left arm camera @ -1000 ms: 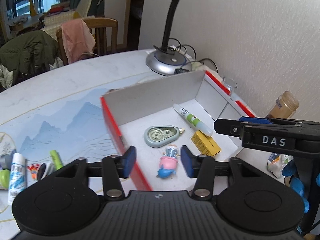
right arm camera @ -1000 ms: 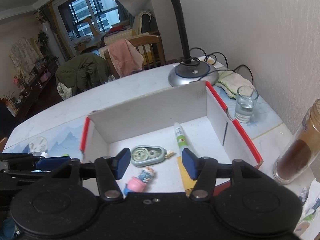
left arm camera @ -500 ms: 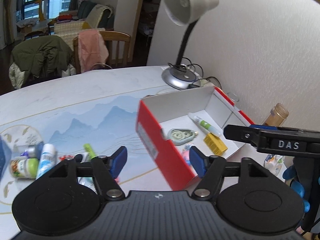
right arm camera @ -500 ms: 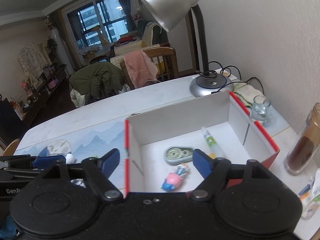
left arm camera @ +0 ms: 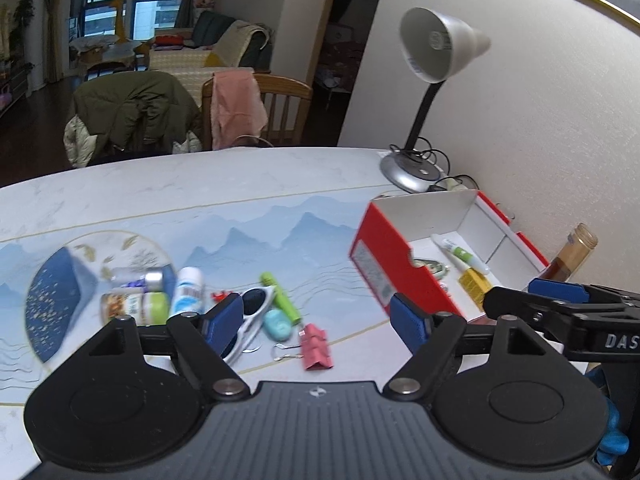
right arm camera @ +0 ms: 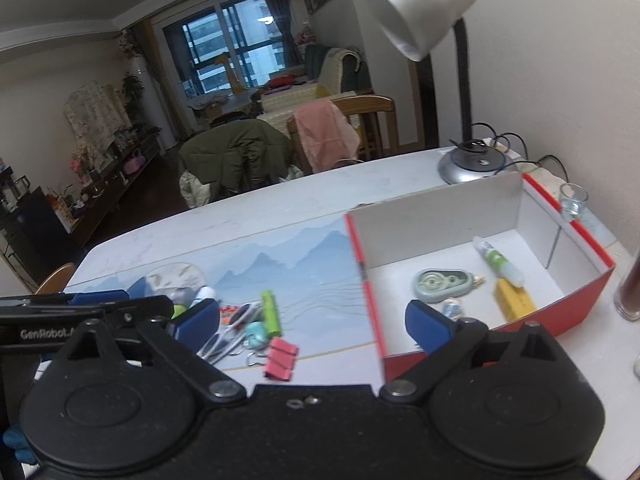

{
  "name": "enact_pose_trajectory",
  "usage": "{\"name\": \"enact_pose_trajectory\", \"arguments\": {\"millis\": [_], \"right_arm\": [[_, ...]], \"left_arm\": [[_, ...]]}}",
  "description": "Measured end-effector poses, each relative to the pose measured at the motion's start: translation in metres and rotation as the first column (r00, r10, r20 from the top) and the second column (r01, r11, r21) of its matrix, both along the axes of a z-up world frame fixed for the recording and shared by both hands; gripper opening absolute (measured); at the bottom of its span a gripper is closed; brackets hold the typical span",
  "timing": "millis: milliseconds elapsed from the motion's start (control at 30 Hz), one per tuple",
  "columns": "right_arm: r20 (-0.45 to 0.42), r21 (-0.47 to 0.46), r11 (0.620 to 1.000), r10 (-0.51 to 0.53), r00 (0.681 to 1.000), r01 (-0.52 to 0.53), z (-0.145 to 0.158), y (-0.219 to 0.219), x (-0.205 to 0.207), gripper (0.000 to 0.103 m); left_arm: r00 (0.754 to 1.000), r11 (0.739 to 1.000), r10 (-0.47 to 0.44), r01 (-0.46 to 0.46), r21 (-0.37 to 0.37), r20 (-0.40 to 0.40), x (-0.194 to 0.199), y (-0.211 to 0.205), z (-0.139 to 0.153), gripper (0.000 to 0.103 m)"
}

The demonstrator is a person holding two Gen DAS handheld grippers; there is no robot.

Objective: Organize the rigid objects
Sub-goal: 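Lift both open grippers out of the shoebox toward the remaining items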

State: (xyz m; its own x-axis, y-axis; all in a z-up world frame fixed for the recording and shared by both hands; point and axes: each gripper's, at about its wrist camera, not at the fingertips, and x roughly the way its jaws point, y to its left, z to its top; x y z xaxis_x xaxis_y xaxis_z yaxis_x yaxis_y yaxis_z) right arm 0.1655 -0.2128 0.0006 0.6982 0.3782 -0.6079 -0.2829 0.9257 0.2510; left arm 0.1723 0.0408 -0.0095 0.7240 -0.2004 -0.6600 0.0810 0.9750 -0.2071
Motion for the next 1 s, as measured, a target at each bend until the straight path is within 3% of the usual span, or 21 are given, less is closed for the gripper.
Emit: {"name": "enact_pose_trajectory", "arguments": {"millis": [167,300,667,800,1000], "right_arm": [[0.003,-0.004,1.0,0.017,1.0,-0.017,-0.003,0.023,-0.008,0.102],[-0.01,-0.007,1.0,0.015,1.0,-0.015,-0.008,0.037,-0.014,0.102],[-0.041,-0.064,0.997,0.034,0.999,-0.037,-0.029,0.078,-0.018,0.099],[-0.049,-0.104,0.994,0.03,0.998,-0.035,-0.039,0.092,-0.012,0.099],[-0.075,-0.138,0.99,0.014,0.997,-0.024,-0.057,0.104,0.002,0.098]], "left_arm": [[1.0,1.0,0.017,-0.017,-0.003,0.002,-0.008,0.027,-0.007,0.084],[0.999,0.999,0.045,-0.045,-0.001,-0.02,-0.01,0.047,-0.014,0.103],[0.994,0.994,0.102,-0.1,0.047,-0.034,-0.009,0.091,-0.05,0.103],[0.989,0.992,0.13,-0.129,0.016,-0.068,-0.002,0.109,-0.065,0.103],[0.98,0.981,0.194,-0.193,0.029,-0.05,0.014,0.13,-0.084,0.103]]}}
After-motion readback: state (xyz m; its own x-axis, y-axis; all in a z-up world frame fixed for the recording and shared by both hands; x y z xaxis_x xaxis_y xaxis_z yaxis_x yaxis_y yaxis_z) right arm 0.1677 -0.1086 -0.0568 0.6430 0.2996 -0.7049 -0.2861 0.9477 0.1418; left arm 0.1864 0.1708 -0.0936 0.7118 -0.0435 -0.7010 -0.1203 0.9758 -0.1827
